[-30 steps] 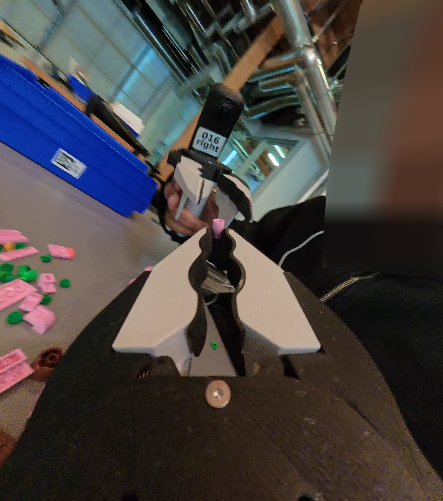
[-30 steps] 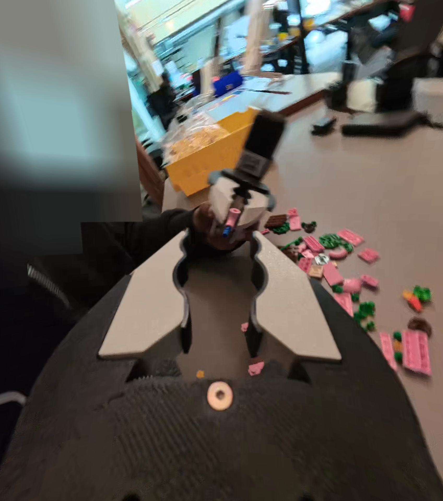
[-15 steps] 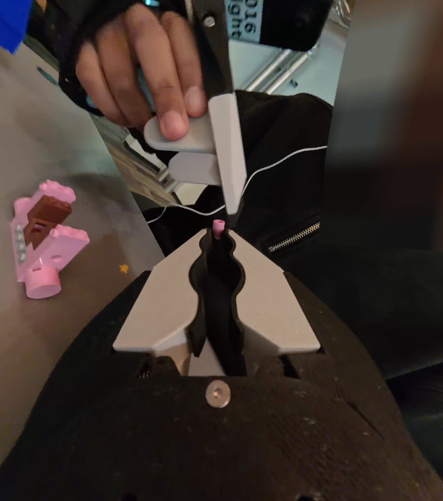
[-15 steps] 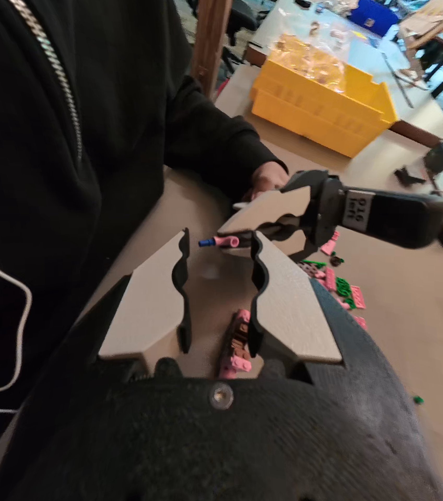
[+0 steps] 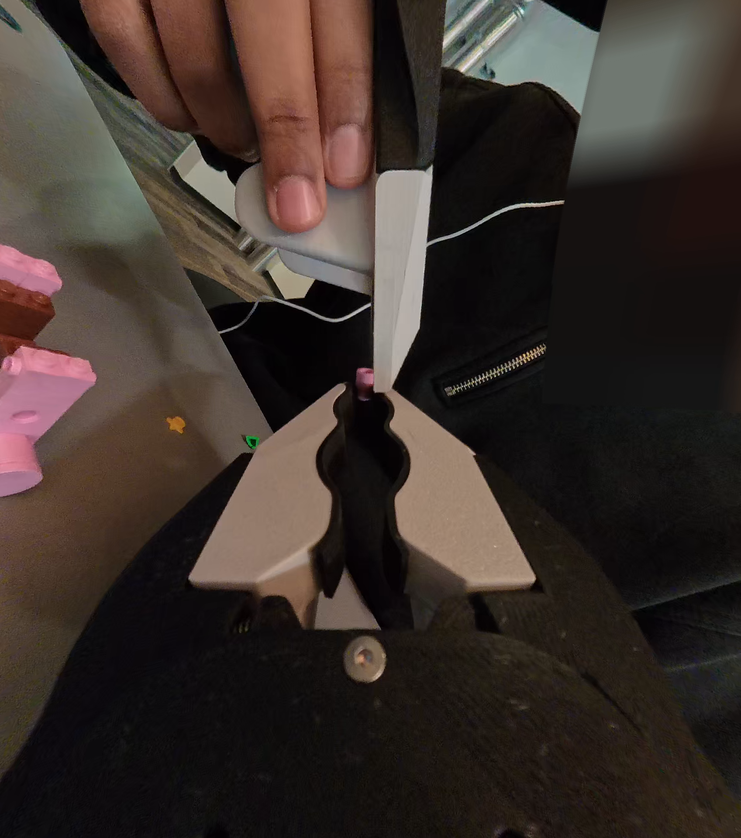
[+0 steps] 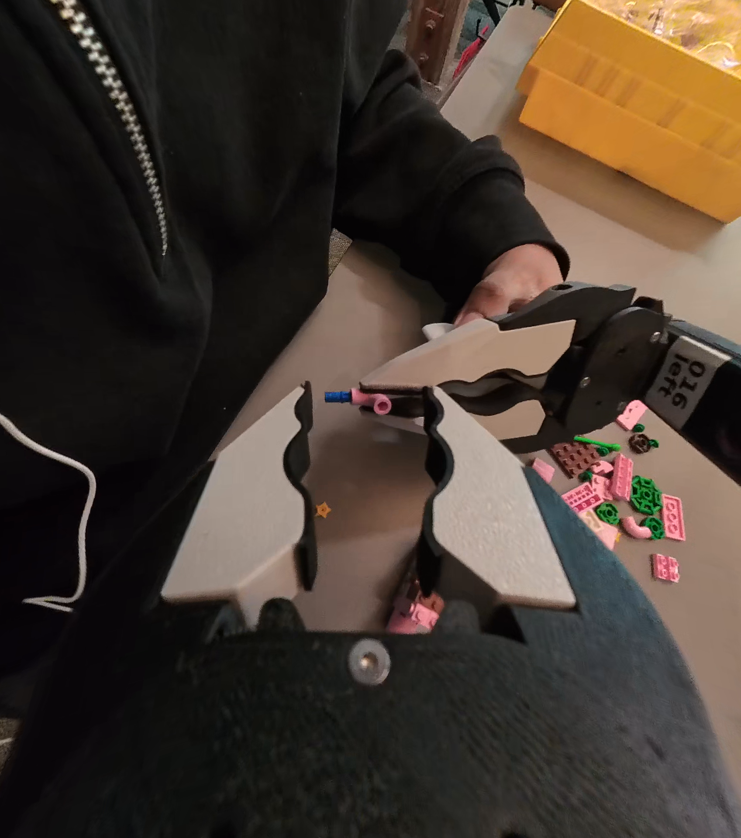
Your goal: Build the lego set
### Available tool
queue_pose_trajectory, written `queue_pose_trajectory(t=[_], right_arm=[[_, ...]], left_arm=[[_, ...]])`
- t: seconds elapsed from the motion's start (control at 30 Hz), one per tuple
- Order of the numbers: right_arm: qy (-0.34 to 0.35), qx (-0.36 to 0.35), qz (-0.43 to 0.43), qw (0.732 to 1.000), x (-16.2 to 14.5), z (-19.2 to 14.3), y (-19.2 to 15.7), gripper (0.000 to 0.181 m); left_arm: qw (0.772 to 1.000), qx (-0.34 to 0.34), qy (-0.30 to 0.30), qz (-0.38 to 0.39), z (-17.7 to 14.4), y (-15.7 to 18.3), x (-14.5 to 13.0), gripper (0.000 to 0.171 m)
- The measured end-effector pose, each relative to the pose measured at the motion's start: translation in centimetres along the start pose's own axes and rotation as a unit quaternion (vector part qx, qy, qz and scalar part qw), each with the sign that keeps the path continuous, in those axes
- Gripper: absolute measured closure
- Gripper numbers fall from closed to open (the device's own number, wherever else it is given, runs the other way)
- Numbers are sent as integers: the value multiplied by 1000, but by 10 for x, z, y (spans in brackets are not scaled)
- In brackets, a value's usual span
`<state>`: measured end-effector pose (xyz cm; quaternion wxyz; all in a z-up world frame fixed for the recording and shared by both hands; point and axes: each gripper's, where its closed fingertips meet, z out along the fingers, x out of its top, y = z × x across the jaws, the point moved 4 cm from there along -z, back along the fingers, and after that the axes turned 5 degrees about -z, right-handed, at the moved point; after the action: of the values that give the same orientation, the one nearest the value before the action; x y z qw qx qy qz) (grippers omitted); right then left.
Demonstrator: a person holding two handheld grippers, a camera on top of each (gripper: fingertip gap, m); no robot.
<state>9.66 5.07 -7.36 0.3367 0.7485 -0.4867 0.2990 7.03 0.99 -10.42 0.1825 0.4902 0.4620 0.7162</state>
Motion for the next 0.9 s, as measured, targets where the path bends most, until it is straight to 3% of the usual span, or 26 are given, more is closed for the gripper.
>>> queue_pose_trajectory(t=[0.5,0.6,0.73,0.9], right_arm=[[16,-27,41,999,-4,-8,10,152],[26,-69,41,996,-4,-16,19,152],[33,-156,30,987,-5,-27,33,152],[21,-261,5,965,-6,-31,41,153]], left_arm=[[998,-24,61,4,-12,3,13,167],[992,-39,117,8,-21,6,24,163],[989,-35,140,15,-27,8,29,157],[979,-53,198,16,-39,9,38,168]])
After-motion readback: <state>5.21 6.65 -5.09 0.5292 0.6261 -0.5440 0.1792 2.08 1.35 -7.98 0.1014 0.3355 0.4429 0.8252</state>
